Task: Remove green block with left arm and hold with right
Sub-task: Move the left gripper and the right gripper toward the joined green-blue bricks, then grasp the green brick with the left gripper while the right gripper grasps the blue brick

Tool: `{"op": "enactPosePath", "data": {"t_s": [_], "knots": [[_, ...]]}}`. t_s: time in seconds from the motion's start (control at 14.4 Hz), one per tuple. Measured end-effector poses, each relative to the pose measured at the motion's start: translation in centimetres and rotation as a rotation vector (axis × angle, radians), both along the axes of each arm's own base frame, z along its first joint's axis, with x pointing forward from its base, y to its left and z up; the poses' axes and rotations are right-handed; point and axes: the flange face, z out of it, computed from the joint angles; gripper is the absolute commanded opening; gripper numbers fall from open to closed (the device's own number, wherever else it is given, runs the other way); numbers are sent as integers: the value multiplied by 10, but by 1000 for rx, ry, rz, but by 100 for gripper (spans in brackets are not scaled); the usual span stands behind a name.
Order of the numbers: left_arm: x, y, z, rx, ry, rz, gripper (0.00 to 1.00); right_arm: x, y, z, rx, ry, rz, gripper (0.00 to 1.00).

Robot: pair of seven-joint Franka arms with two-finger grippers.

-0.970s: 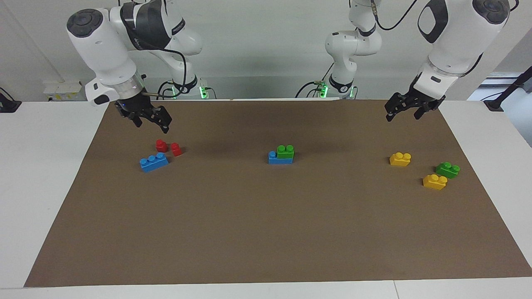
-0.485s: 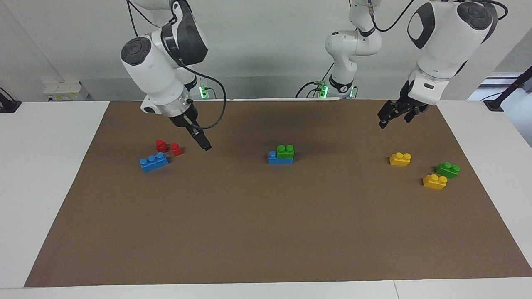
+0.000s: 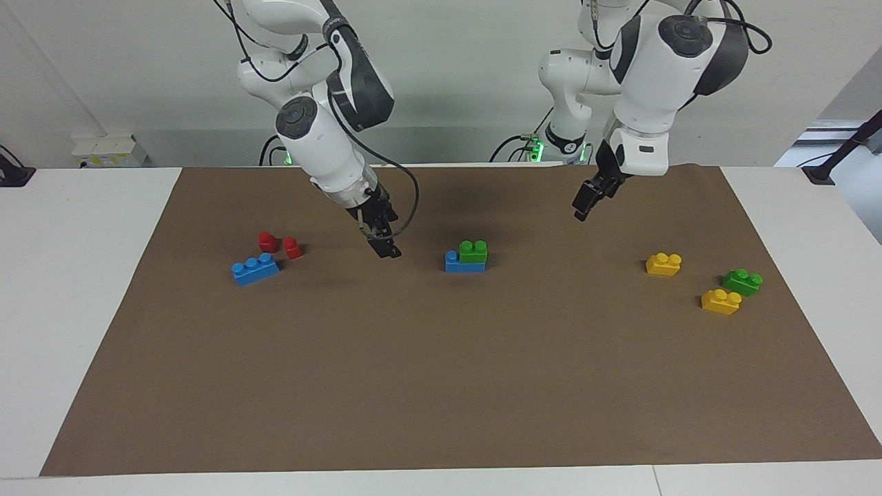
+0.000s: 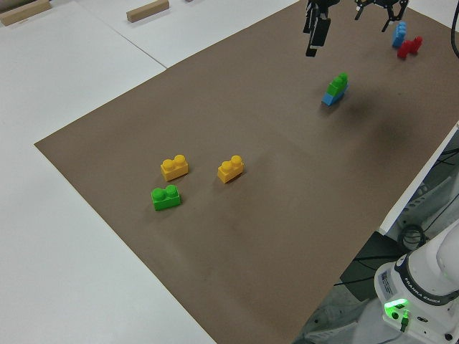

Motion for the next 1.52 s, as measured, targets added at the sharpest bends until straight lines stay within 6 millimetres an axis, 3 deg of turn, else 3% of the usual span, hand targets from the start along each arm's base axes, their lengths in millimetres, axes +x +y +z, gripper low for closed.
{"op": "enactPosePath", "data": {"t_s": [0.28, 0.49, 0.69, 1.11, 1.52], "knots": [[-27, -50, -12, -14, -9, 363, 100, -15, 30, -25, 25, -35, -11, 100], [-45, -81, -32, -20, -2, 528, 100, -34, 57, -52, 24, -73, 6, 100], [-59, -110, -57, -29, 1, 663, 100, -43, 71, -74, 32, -71, -3, 100], [-54, -147, -110, -52, 3, 842, 100, -49, 89, -112, 33, -62, -18, 100], [-49, -164, -145, -63, 5, 912, 100, -46, 94, -133, 24, -83, -28, 99]]}}
